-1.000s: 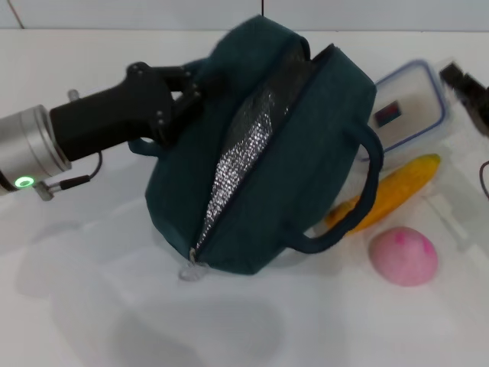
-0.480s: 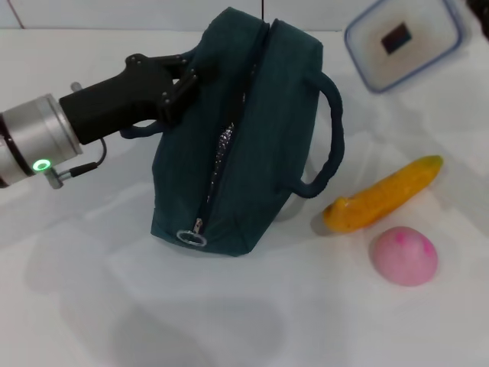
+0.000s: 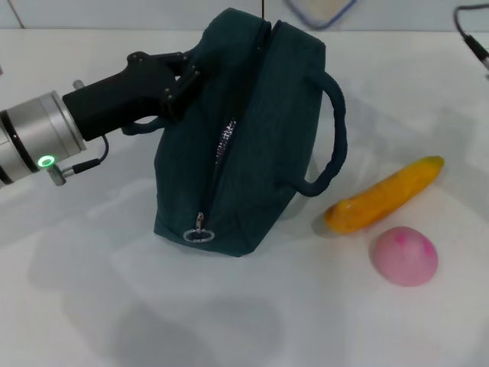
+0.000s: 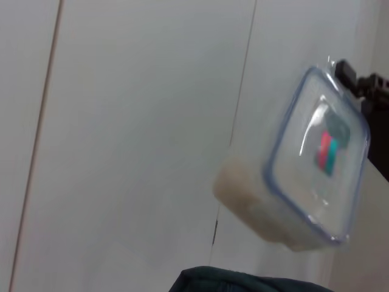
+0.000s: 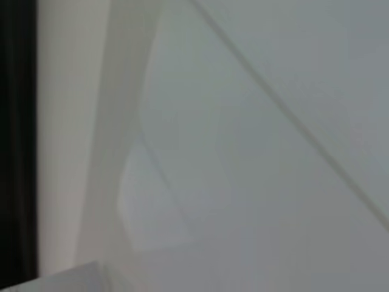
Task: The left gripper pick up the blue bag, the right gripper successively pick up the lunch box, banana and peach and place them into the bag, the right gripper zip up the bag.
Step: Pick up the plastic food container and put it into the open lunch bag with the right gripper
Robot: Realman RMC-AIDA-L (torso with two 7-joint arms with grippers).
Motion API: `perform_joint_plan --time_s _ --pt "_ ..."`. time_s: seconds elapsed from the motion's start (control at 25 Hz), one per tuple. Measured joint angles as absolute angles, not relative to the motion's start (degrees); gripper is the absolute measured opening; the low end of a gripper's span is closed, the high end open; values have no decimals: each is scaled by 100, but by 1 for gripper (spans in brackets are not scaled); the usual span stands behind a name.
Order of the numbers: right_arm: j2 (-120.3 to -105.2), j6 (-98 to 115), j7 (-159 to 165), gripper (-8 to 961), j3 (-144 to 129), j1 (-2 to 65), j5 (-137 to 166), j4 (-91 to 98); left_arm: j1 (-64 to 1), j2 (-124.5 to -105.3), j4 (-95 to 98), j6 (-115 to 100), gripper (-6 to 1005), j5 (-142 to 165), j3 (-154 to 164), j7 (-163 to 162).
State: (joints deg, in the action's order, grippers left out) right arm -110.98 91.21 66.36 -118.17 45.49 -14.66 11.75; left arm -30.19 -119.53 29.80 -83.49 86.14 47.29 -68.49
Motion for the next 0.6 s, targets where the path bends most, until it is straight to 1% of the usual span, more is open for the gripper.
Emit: perform_joint_plan --time_s 0.16,0.36,0.6 --pt "-11173 8998 6628 96 -11819 4711 -1113 1175 -3055 -11953 2972 -8336 38 8612 4729 -6848" --pt "-11280 8824 6565 96 -11820 4719 -617 1178 -3079 -11953 2970 -8222 38 8611 4729 -6844" --pt "-11308 8382 6594 95 -11823 4536 -64 1190 -3083 -11952 2970 -8207 38 8606 4700 -6844"
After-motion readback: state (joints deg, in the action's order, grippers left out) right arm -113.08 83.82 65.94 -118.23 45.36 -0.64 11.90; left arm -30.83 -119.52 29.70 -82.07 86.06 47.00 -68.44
